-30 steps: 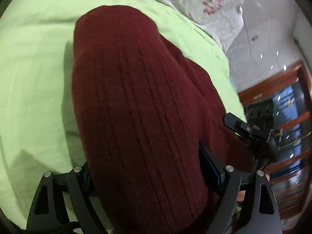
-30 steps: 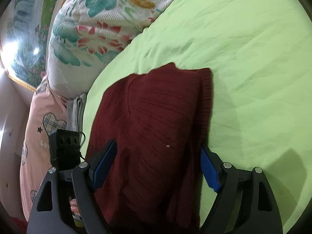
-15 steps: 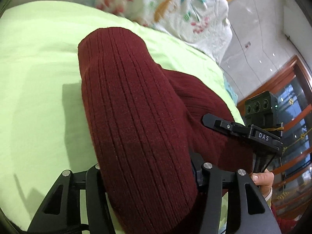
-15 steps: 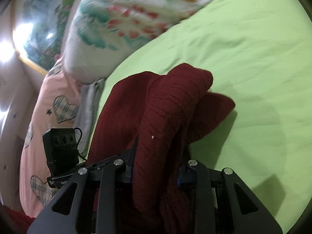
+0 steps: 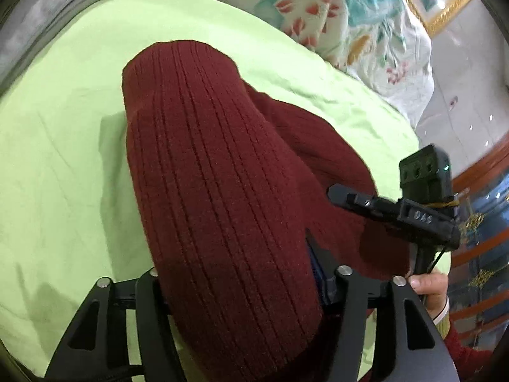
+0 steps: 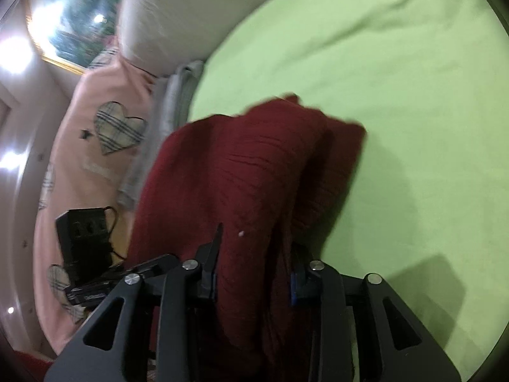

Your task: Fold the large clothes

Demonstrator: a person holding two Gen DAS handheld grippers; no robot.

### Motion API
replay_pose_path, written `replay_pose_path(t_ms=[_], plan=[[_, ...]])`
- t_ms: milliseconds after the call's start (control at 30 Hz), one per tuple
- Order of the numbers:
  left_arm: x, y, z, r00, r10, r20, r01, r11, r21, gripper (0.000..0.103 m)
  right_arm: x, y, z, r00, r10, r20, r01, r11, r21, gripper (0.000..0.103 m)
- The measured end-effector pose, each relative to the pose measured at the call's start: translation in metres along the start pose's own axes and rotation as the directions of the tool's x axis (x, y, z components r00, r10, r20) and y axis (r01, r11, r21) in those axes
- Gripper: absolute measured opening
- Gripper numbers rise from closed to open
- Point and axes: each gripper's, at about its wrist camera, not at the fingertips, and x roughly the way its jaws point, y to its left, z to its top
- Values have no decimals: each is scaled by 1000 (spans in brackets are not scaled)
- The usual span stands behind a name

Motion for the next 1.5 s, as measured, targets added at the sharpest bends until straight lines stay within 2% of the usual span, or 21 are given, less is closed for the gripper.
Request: replay_pose_path(t_ms=[167,233,333,467,600,733,867,967,1033,1100,1133,1167,1267,1300,1367,1433,1500], plan=[[2,8,-5,1000,15,19,-15,1000,-1,73,-1,-4,-2,1000,-24,9,24,1000,16,46],[-1,8,-7,1000,23,19,-23,1000,-6,73,-2,-1,-1,999,-41,10,41,999,19,49],[-10,-2,-10,997,58,41,-57,998,-8,74,-14,5,-3,996,-82,31,81,997,7,59],[-52,-6,-38,987,93,131,-93,996,-7,74,-44,11,-13,990,-103,96,104,995,-2,62],[-85,-20,-77,976,112,185,-118,993,21,74,-76,19,-33,982,-109,157,112,994,-10,62],[-98,-37,-119,960,184,210,-207,974,93,74,-88,26,-59,984,-73,161,76,997,-14,62],[-89,-50,-146,931,286,226,-327,930,168,74,-76,28,-74,988,-90,123,92,996,-11,62],[-76,-55,-143,891,371,262,-423,887,186,72,-69,25,-77,990,-94,102,95,995,-6,62],[-71,-52,-141,869,409,278,-464,868,176,67,-63,29,-77,991,-90,98,92,996,-19,62],[-65,-50,-134,860,415,295,-476,863,172,58,-58,32,-75,991,-93,91,96,995,-30,61],[-62,-51,-133,855,417,309,-483,858,177,51,-54,33,-73,992,-95,85,99,994,-40,51],[-59,-54,-133,852,417,315,-489,850,196,35,-50,35,-72,992,-104,76,107,993,-48,24],[-59,-73,-139,811,451,373,-558,787,263,27,-56,40,-69,991,-89,100,96,993,-63,16],[-59,-77,-140,804,453,385,-571,771,283,26,-64,43,-67,988,-82,130,93,993,-76,15],[-54,-85,-145,784,477,397,-608,719,336,25,-72,40,-66,985,-89,148,102,992,-80,15],[-43,-87,-150,765,505,399,-639,674,371,25,-67,26,-68,984,-137,114,145,987,-63,15],[-36,-87,-155,759,520,392,-650,648,397,26,-56,16,-72,986,-149,70,153,987,-48,15]])
